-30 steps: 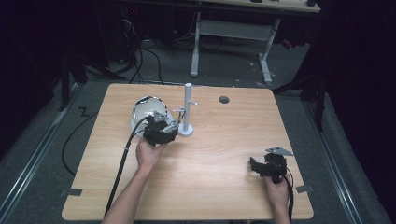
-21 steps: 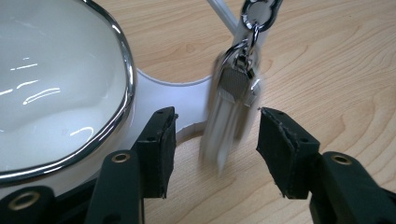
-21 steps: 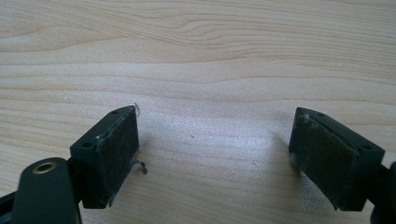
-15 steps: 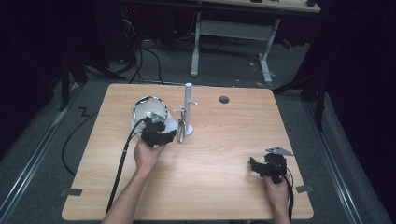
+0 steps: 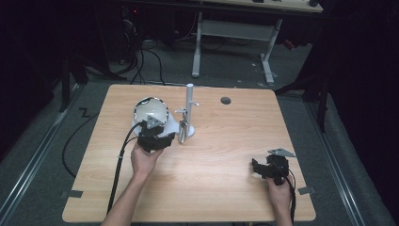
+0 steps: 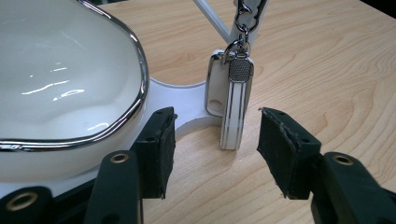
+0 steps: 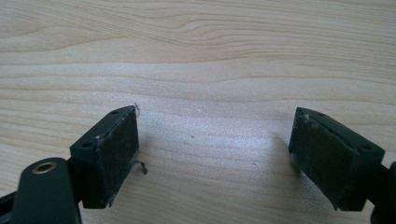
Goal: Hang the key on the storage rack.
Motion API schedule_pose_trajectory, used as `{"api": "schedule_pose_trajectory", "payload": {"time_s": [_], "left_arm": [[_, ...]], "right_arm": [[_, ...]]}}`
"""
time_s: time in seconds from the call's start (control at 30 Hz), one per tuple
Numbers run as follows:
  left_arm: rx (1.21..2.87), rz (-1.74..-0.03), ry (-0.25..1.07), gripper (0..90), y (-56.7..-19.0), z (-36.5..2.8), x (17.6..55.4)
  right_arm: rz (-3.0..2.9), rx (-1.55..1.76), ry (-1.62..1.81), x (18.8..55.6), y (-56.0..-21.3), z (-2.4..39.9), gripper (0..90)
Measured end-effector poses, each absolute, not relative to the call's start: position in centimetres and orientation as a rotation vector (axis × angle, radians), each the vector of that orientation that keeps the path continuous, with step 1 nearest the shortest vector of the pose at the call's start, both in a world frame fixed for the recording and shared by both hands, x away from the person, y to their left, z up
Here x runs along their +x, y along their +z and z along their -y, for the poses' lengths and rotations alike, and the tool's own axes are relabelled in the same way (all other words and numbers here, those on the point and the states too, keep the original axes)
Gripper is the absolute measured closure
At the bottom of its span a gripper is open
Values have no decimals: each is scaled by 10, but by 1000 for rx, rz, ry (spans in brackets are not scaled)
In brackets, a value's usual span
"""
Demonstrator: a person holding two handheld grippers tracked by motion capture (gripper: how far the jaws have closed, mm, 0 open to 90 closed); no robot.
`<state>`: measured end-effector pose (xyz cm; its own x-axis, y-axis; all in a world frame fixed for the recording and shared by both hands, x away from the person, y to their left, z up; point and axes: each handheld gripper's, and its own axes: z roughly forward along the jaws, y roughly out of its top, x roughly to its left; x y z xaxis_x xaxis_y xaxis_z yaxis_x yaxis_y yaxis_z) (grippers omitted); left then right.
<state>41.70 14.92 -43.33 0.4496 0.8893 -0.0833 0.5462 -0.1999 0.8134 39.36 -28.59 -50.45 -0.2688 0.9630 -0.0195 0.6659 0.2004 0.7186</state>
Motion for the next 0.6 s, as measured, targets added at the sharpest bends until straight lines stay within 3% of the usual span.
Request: {"api": "schedule_pose_trajectory", "payload": {"time_s": [0.6], "left_arm": [[1832,-1188,535,453,-425,-157,400]], "right_arm": [[-2010,1513,835,394,-504,286,161]]}}
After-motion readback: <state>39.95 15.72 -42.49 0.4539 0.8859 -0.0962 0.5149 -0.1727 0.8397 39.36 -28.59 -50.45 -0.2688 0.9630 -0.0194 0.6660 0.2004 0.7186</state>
